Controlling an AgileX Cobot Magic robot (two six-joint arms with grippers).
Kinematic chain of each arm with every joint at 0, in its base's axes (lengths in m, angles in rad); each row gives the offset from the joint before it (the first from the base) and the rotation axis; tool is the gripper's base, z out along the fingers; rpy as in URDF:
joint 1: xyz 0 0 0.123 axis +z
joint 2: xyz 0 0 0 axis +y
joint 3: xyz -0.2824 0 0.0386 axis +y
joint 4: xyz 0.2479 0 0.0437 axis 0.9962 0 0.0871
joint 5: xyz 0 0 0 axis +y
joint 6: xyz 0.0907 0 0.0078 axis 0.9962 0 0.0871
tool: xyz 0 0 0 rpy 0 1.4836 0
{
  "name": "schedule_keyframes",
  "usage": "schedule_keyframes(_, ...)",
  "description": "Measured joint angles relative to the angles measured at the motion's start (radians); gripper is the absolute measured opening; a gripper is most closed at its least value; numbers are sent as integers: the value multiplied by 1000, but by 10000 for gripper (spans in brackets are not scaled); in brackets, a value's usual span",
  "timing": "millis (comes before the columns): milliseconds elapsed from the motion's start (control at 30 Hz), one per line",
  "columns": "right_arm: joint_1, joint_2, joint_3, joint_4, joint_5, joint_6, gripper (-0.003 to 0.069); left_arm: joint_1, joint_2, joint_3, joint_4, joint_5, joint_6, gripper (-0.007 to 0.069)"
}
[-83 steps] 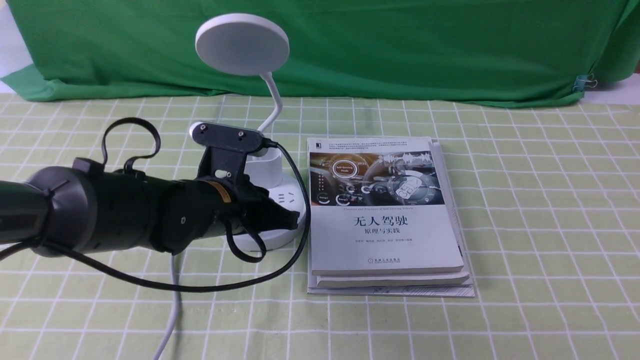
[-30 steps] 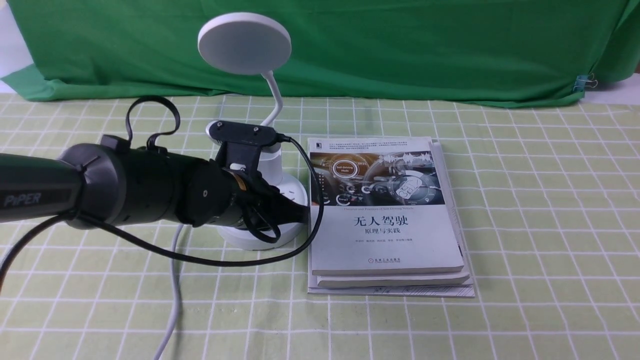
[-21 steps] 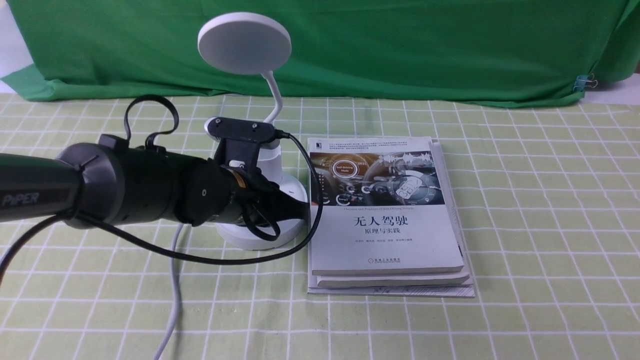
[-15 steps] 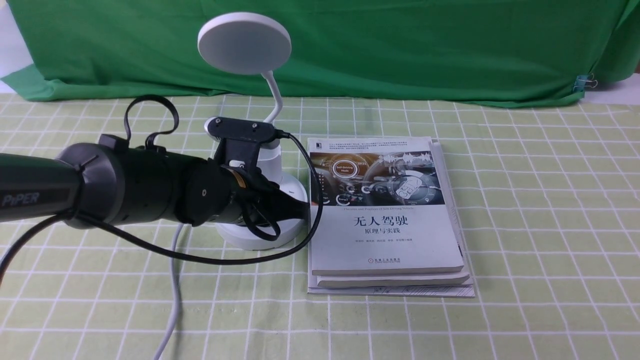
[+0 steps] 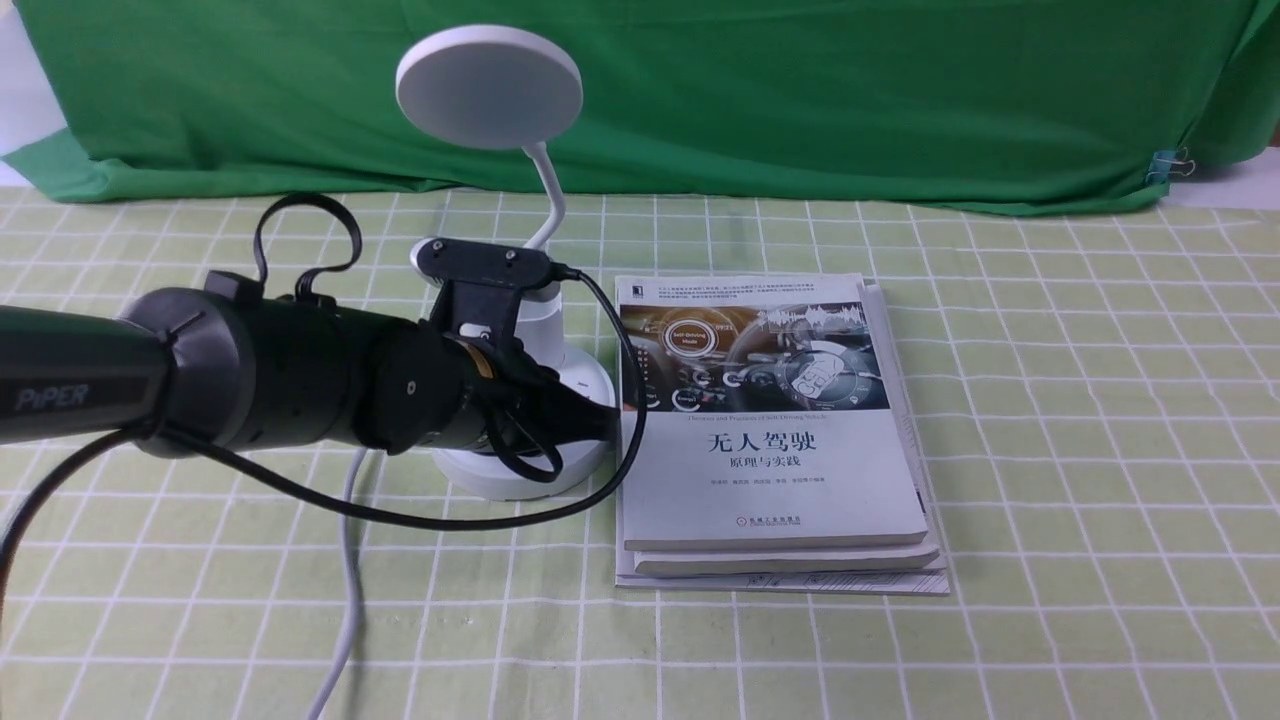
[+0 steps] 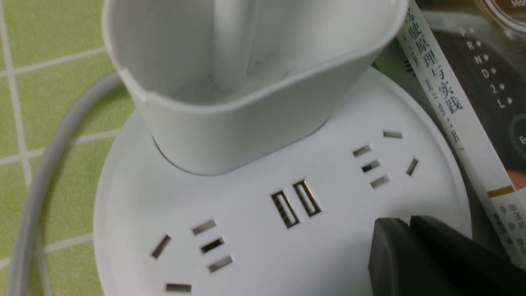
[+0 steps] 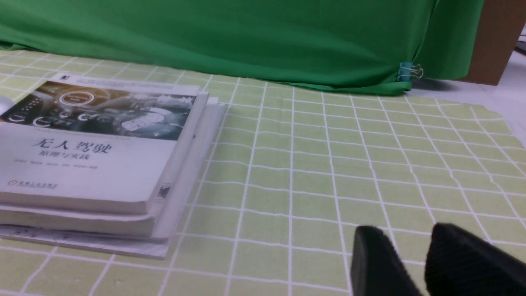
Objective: Turn on the table lamp on the green coffee tablecloth with your hand.
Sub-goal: 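Press the power button on the lamp base to turn the lamp on with the left gripper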
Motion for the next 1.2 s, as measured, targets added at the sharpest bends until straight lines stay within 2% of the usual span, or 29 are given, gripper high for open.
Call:
schedule_keyframes(367, 0, 0, 0, 0, 0, 0, 245, 0, 1, -6, 0, 24, 1, 19)
schedule_keyframes(633, 0, 0, 0, 0, 0, 0, 245, 0, 2, 81, 0, -115, -14, 19)
schedule_keyframes(833, 0, 0, 0, 0, 0, 0, 245, -1, 3, 83, 8, -118, -10, 19)
schedule_keyframes(967, 0, 0, 0, 0, 0, 0, 245, -7, 3, 82, 93, -106, -18, 19)
schedule_keyframes(1133, 0, 0, 0, 0, 0, 0, 245, -10, 2, 80, 210, -69, -90, 19)
schedule_keyframes(1200, 0, 0, 0, 0, 0, 0, 245, -10, 1, 80, 222, -68, -98, 19)
